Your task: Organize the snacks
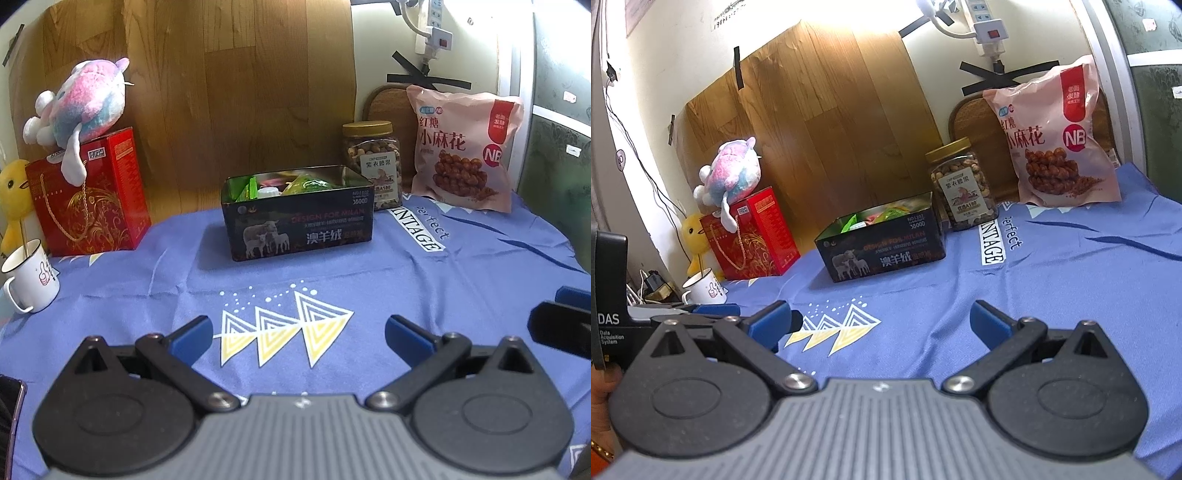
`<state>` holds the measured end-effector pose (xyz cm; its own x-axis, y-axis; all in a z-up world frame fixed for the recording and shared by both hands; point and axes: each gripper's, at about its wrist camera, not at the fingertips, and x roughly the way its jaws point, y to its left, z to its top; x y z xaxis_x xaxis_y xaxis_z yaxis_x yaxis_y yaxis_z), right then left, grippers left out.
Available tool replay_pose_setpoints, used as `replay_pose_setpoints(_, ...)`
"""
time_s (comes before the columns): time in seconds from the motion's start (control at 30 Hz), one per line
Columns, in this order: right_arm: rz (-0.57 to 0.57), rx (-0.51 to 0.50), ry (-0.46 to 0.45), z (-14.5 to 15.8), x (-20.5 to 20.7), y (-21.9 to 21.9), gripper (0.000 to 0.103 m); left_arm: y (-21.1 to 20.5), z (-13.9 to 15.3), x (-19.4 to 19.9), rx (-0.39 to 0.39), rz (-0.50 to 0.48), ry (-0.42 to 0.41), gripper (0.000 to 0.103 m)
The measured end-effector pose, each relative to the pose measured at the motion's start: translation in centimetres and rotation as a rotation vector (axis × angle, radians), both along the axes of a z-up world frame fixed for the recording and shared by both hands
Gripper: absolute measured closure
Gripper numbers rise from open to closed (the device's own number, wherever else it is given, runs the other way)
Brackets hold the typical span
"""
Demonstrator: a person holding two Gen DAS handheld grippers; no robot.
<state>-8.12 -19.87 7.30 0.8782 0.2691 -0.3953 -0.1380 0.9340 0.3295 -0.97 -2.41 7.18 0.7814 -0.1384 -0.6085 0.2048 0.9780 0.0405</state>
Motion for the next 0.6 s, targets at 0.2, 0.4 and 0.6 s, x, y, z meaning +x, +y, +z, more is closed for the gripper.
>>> replay_pose_setpoints(0.2,0.009,-0.002,0.010,-0.30,0.25,0.22,0.000,0.29,-0.26,0.32,-0.001,0.011,0.012,0.000)
replay_pose_setpoints(0.4,0.015,-0.009,0.023,-0.64,0.46,0.54,0.000,0.55,-0.58,0.52,-0.010,0.021,0.035,0.000)
replay_pose_setpoints(0.6,0.019,-0.027,0.033,-0.60,0.49,0.86,0.000,0.24,-0.61,0.98,-0.006,0.024,0.039,0.000)
